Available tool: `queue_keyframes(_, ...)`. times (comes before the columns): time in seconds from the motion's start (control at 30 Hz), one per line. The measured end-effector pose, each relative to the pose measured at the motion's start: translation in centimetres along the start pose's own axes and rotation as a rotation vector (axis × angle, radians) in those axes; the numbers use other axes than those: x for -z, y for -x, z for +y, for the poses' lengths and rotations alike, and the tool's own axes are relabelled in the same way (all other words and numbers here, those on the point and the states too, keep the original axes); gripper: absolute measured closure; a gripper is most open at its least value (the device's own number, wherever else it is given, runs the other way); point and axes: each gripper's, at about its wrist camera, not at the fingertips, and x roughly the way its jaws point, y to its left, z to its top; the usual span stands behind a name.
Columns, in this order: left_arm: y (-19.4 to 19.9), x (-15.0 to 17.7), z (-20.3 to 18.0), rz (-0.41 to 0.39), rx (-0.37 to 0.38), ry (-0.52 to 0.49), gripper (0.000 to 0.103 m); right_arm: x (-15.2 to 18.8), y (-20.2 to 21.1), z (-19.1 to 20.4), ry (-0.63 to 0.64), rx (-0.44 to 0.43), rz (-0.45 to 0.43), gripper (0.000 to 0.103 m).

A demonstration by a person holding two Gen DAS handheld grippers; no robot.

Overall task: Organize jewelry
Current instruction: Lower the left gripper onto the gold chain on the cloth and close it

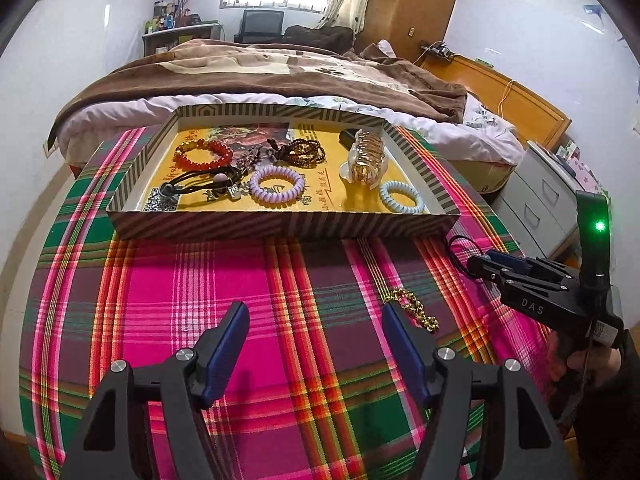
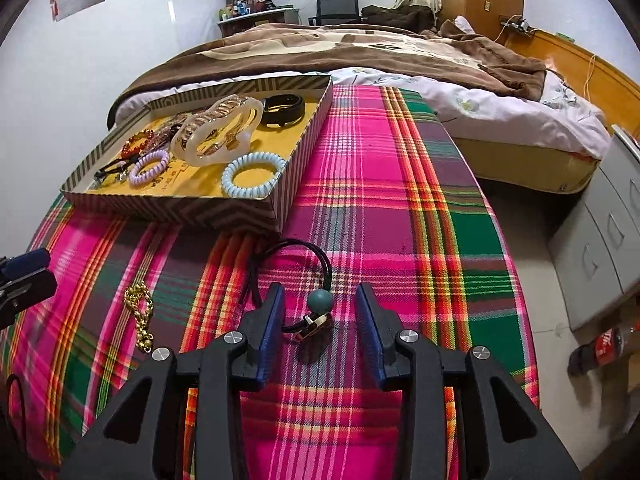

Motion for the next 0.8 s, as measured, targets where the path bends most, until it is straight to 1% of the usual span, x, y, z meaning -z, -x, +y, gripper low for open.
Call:
queue_keyframes(0.03,0.0,0.0,0.0,0.0,0.0,-0.001,0.035,0.1,0.1,0.1,0.002,0.011,0.0,0.074)
queue_keyframes(0.07,0.0,0.0,-0.1,0.001,-0.001,-0.002,0.035,0.1,0.1,0.1,0.003,0.024,0.0,0.078)
queue_keyframes(0.13,0.0,0.0,-0.3,0.001,-0.001,-0.006,0.035,0.2,0.2,-0.1,-0.001,0.025,-0.001,0.088)
queue_keyframes(0.4,0.2,-0.1,-1.4,-0.007,-0.017,-0.038,0.035,1.1,1.1,-1.5,-0.039,0.004,-0.01,0.088)
queue_keyframes(0.5,0.1,-0.2,-1.9,-0.005,-0.019,-0.053,0.034,1.6,1.9,-2.5,-0.08,-0.005,-0.032,0.088)
queue_keyframes(0.57,-0.1,-0.3,-2.5,-0.005,-0.034,-0.075,0.029,2.0,2.6,-3.2,-0.106,-0.013,-0.048,0.088)
queue_keyframes(0.6,-0.3,-0.3,-2.8,-0.005,-0.039,-0.086,0.029,2.3,3.1,-3.6,-0.122,-0.02,-0.056,0.088)
queue_keyframes(0.8,-2.1,-0.3,-4.2,0.029,-0.021,-0.116,0.028,3.3,5.5,-5.2,-0.174,-0.036,-0.106,0.088)
